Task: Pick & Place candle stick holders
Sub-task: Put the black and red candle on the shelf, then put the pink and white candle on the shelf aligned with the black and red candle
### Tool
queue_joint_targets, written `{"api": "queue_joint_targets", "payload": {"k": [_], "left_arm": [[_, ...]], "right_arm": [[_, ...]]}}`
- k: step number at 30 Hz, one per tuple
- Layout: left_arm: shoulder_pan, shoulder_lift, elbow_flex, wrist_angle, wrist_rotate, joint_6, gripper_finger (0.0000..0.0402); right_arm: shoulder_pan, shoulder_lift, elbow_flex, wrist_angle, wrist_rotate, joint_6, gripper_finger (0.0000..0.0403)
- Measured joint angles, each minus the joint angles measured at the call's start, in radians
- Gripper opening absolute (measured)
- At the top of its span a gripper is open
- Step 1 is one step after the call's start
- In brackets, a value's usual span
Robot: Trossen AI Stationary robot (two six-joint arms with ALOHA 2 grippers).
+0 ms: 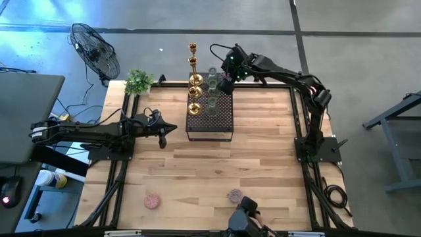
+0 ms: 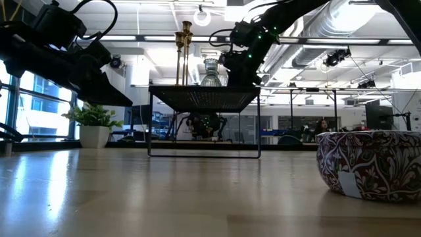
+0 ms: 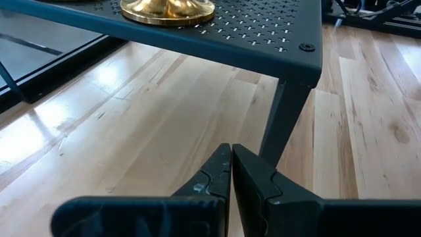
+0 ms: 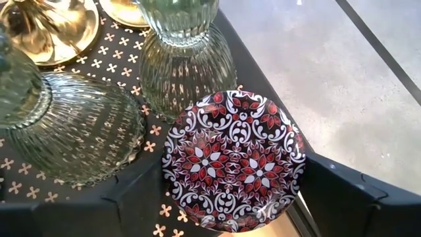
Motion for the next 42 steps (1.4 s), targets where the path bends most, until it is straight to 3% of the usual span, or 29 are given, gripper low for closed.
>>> {"api": "queue_joint_targets", "payload": {"k": [18,28,31,35,42], "left_arm": [[0.0,0.0,0.0,0.0,0.009,0.0,0.001],[0.0,0.0,0.0,-0.001,0.009,0.0,0.001],[0.0,0.0,0.0,-0.014,0.01,0.0,0.001],[0.0,0.0,0.0,-0.036,0.01,-0.001,0.001],[0.0,0.0,0.0,-0.02,0.033,-0.026,0.001]], "right_arm": [[0.001,-0.009,0.0,0.008,0.024,-0.025,0.032],[0.006,-0.129,0.002,-0.019,0.065,-0.022,0.0308],[0.031,-0.184,0.001,-0.074,0.072,-0.027,0.0276],[0.101,-0.293,-0.084,-0.093,0.125,-0.062,0.0198],[0.217,-0.608,-0.553,0.163,0.116,-0.005,0.0024]]}}
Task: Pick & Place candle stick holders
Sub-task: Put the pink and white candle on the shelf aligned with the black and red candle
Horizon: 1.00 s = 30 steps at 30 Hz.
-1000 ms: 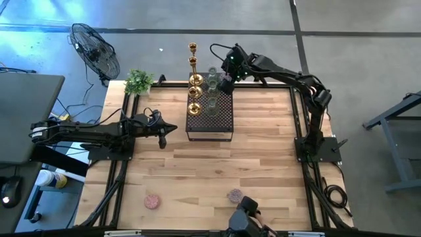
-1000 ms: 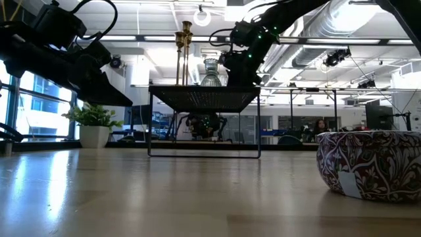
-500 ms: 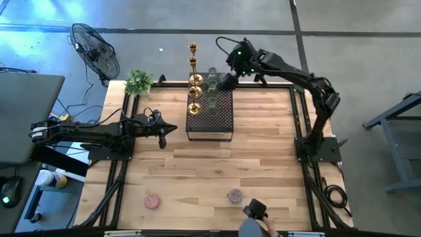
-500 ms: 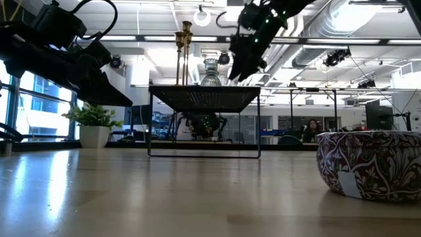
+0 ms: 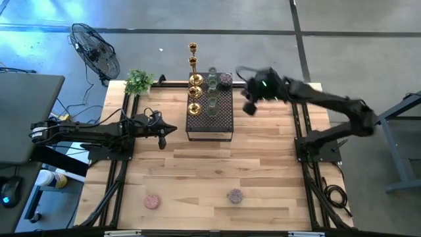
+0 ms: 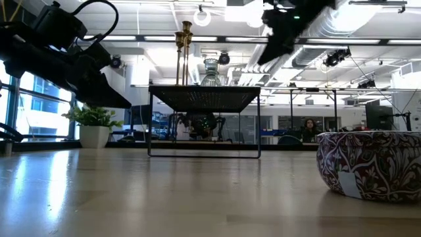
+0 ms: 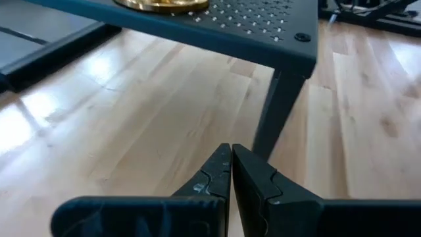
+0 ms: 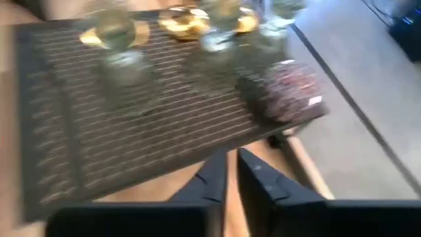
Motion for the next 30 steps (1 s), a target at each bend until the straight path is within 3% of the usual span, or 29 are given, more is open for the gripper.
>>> {"api": "queue_joint_targets", "payload": {"k": [3,6,14,23,30], "left_arm": [[0.0,0.0,0.0,-0.001,0.064,-0.007,0.001],[0.0,0.0,0.0,-0.004,0.129,-0.001,0.001],[-0.058,0.0,0.005,-0.054,0.178,0.029,0.001],[-0.4,0.001,0.147,-0.328,0.068,-0.01,0.001],[-0.734,0.093,0.352,-0.65,-0.073,-0.306,0.001]], "right_arm": [[0.1,-0.137,-0.222,0.172,-0.01,0.061,0.0015],[0.228,-0.245,-0.387,0.291,0.071,0.13,0.0024],[0.583,-0.343,-0.542,0.344,0.285,0.339,0.0009],[0.792,-0.297,-0.577,0.502,0.508,0.367,0.0003],[0.813,-0.268,-0.577,0.503,0.582,0.364,0.0001]]}}
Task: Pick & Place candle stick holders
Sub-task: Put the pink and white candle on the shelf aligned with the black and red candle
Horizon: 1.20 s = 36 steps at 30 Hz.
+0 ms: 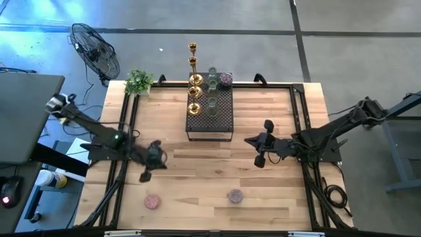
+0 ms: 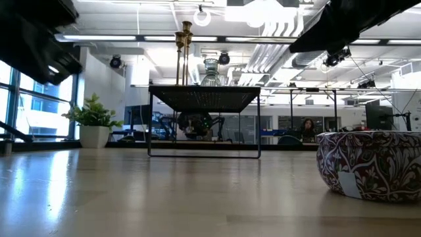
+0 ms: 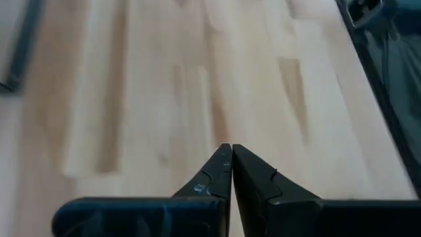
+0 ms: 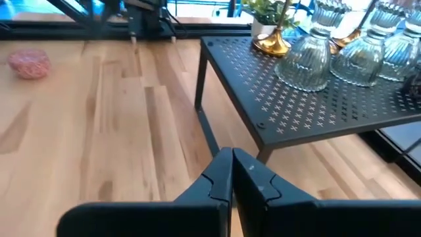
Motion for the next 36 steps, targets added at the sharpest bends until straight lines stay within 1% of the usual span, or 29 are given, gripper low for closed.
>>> {"api": "queue_joint_targets", "payload": {"k": [3,5,8,11,14,18,21,23,26,30,33,36], "left_arm": [[-0.123,0.097,0.096,-0.129,-0.021,-0.13,0.0027],[-0.185,0.173,0.166,-0.175,-0.02,-0.209,0.0052],[-0.256,0.292,0.255,-0.247,-0.001,-0.351,0.0107],[-0.293,0.395,0.343,-0.291,0.087,-0.446,0.0176],[-0.318,0.481,0.391,-0.306,0.128,-0.539,0.0246],[-0.354,0.551,0.435,-0.28,0.141,-0.605,0.032],[-0.381,0.574,0.449,-0.288,0.098,-0.657,0.0356],[-0.398,0.58,0.45,-0.285,0.074,-0.695,0.0372],[-0.417,0.603,0.45,-0.293,0.074,-0.752,0.0385],[-0.421,0.654,0.45,-0.294,0.122,-0.777,0.0388],[-0.42,0.68,0.449,-0.296,0.121,-0.762,0.0388],[-0.42,0.696,0.449,-0.297,0.099,-0.758,0.0388]], "right_arm": [[0.0,0.014,0.0,0.004,0.007,-0.002,0.0003],[0.0,0.025,0.0,0.004,0.019,-0.002,0.0004],[0.0,0.036,0.0,-0.001,0.027,-0.003,0.0002],[0.0,0.046,0.0,-0.002,0.034,-0.013,0.0001],[0.0,0.052,0.0,0.002,0.03,-0.024,0.0002],[0.0,0.052,0.0,-0.001,0.024,-0.055,0.0001],[0.0,0.052,0.0,-0.001,0.023,-0.077,0.0002],[0.0,0.052,0.0,-0.002,0.023,-0.089,0.0001],[0.0,0.052,0.0,-0.002,0.019,-0.095,0.0001],[0.0,0.052,0.0,-0.002,0.005,-0.097,0.0001],[0.0,0.052,0.0,-0.002,0.004,-0.097,0.0001],[0.0,0.052,0.0,-0.002,0.003,-0.096,0.0002]]}}
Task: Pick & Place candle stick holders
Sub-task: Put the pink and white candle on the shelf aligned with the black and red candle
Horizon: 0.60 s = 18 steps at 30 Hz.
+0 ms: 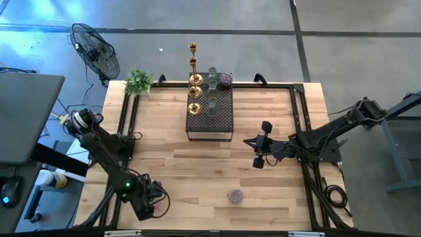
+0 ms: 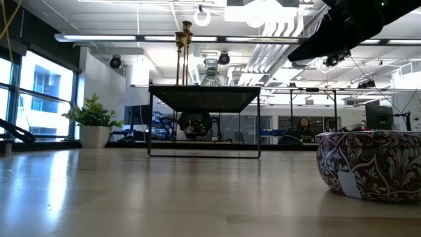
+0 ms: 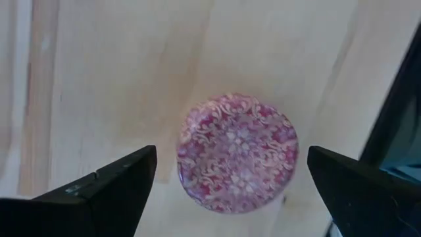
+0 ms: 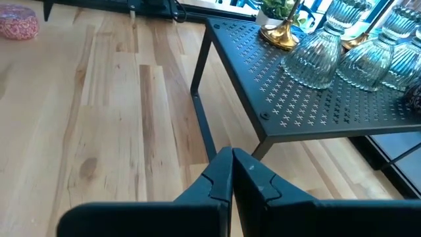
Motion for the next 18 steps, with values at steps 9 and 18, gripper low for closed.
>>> {"api": "queue_joint_targets", "payload": {"k": [9,18], "left_arm": [[-0.007,0.054,0.0,0.016,0.021,0.013,0.0388],[-0.006,0.133,0.015,-0.008,0.052,0.071,0.0355]], "right_arm": [[0.0,0.0,0.0,0.0,0.0,0.0,0.0001],[0.0,0.0,0.0,0.0,0.001,0.0,0.0001]]}}
